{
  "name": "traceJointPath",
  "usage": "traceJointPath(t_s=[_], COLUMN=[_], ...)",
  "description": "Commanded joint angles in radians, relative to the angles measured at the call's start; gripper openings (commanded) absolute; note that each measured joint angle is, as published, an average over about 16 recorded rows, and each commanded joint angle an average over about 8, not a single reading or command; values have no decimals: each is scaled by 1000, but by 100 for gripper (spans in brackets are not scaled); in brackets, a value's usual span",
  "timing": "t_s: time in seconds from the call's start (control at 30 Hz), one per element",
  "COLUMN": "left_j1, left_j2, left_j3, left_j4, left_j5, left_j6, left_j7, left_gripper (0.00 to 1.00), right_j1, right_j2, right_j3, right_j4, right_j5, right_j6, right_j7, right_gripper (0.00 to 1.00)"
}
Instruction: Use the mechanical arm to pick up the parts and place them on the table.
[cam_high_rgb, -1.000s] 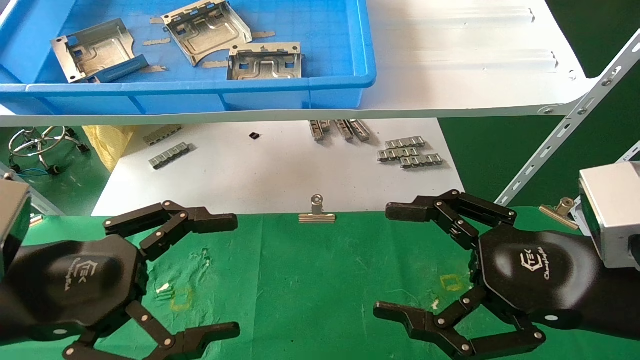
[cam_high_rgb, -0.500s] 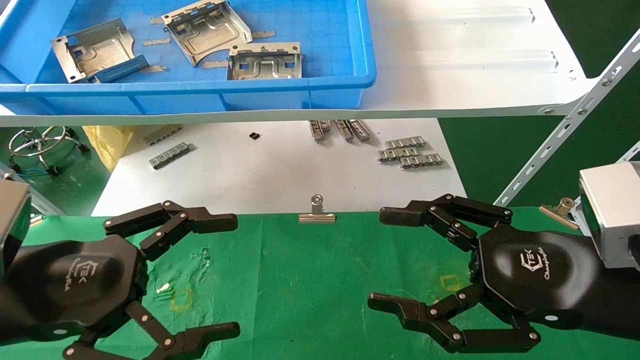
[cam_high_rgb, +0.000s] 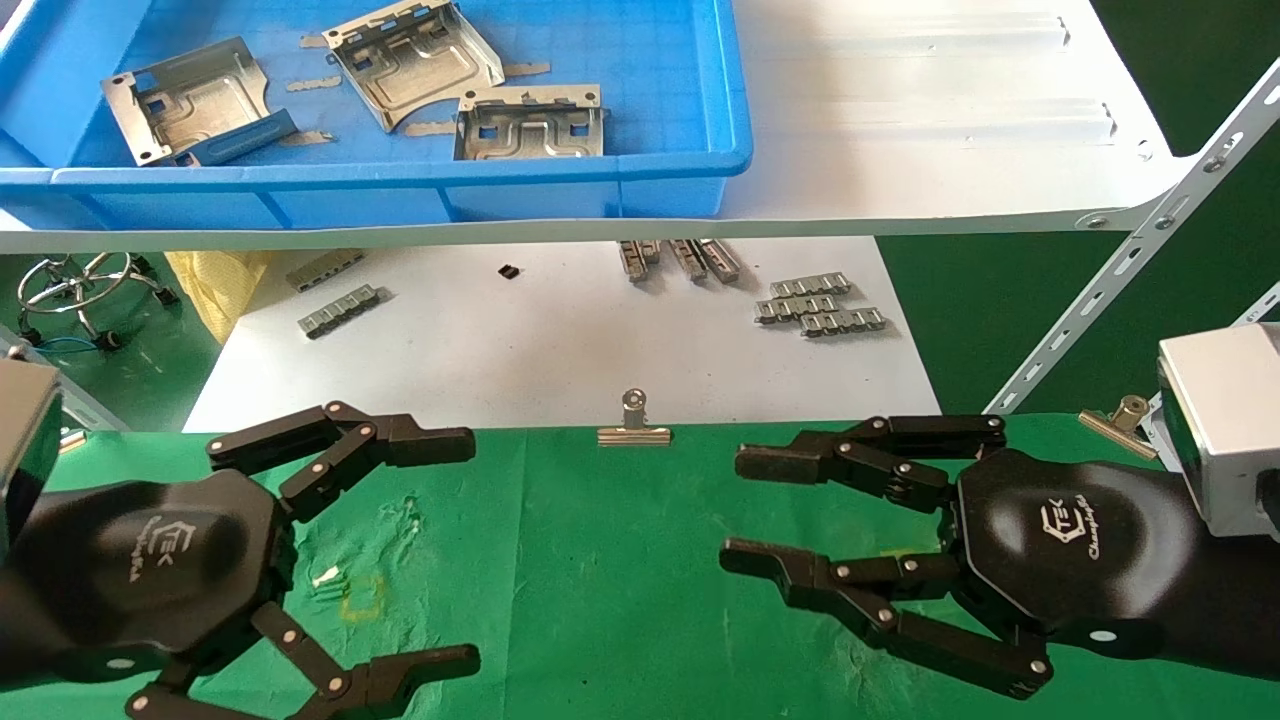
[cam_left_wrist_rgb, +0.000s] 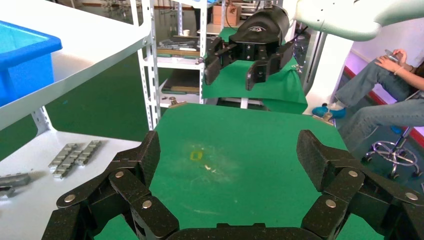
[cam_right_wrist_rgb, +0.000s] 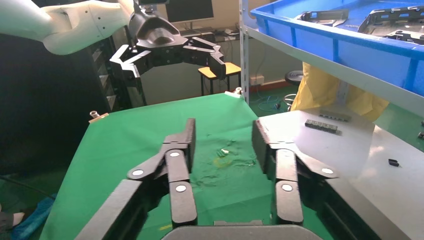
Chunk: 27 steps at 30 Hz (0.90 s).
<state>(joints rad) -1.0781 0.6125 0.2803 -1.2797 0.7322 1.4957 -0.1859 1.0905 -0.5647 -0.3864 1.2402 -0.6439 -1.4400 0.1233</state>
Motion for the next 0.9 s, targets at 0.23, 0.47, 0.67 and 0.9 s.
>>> traceJointPath(t_s=[0.23, 0.47, 0.67, 0.9], left_j1=[-11, -171, -433, -724], left_j2=[6, 81, 201, 378], left_j3=[1, 33, 100, 173], left_j4=[0, 53, 268, 687], left_j5=[7, 74, 209, 408], left_j6=[-9, -51, -71, -240], left_j7=[1, -43, -63, 5], left_gripper=[100, 100, 100, 100], right_j1=[0, 0, 0, 0], right_j2=[0, 0, 0, 0], right_j3=[0, 0, 0, 0], right_j4=[0, 0, 0, 0], right_j5=[0, 0, 0, 0], right_j6=[0, 0, 0, 0], right_j7=[0, 0, 0, 0], right_gripper=[0, 0, 0, 0])
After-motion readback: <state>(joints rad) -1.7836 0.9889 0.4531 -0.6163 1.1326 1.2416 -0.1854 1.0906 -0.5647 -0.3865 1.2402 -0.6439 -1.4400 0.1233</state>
